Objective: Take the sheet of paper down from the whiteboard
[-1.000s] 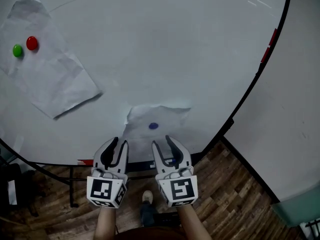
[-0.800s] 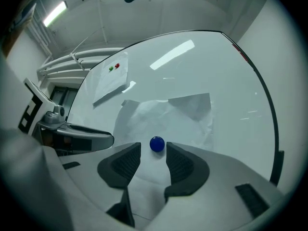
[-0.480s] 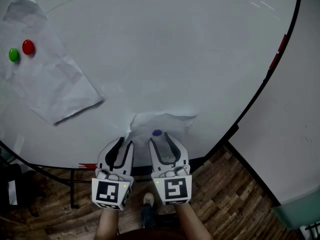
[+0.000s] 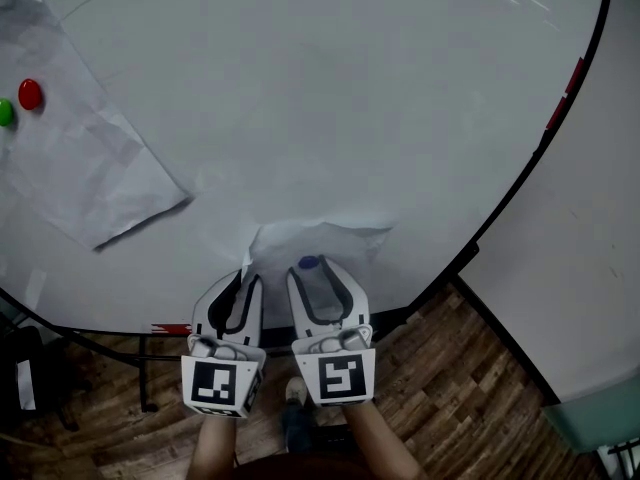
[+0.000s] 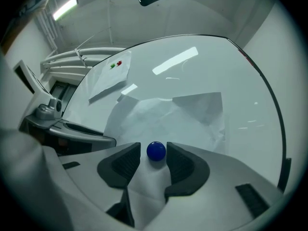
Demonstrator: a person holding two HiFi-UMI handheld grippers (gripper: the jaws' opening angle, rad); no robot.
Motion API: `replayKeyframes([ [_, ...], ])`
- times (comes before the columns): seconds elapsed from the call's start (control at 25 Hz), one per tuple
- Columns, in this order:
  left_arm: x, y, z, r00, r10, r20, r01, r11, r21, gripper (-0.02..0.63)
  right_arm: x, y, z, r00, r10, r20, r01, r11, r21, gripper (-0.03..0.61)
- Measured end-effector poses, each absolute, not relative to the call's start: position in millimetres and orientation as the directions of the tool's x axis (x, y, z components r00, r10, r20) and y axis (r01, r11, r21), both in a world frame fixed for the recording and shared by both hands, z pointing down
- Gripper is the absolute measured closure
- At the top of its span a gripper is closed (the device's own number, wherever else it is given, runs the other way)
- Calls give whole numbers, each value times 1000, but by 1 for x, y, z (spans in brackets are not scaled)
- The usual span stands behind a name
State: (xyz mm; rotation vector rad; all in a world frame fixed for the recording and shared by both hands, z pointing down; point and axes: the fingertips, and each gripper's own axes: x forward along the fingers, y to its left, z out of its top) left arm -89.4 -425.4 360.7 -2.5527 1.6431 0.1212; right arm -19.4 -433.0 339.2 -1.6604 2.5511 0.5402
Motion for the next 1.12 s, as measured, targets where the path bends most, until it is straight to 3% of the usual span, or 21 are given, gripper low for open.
replayKeyframes([
  [0.28, -95, -430, 361, 382, -918, -104, -924, -378, -58, 548, -17, -436, 345, -367, -909, -197, -885, 276, 374, 449],
  [0.52, -95, -431, 361, 381, -921, -86, -924, -376, -66, 588, -16, -436, 344, -352, -913, -205, -891, 260, 373, 443],
  [1.12, -91, -420, 348, 422, -894, -152, -904, -428, 7, 591, -7, -437, 340, -344, -913, -219, -912, 270, 310, 443],
])
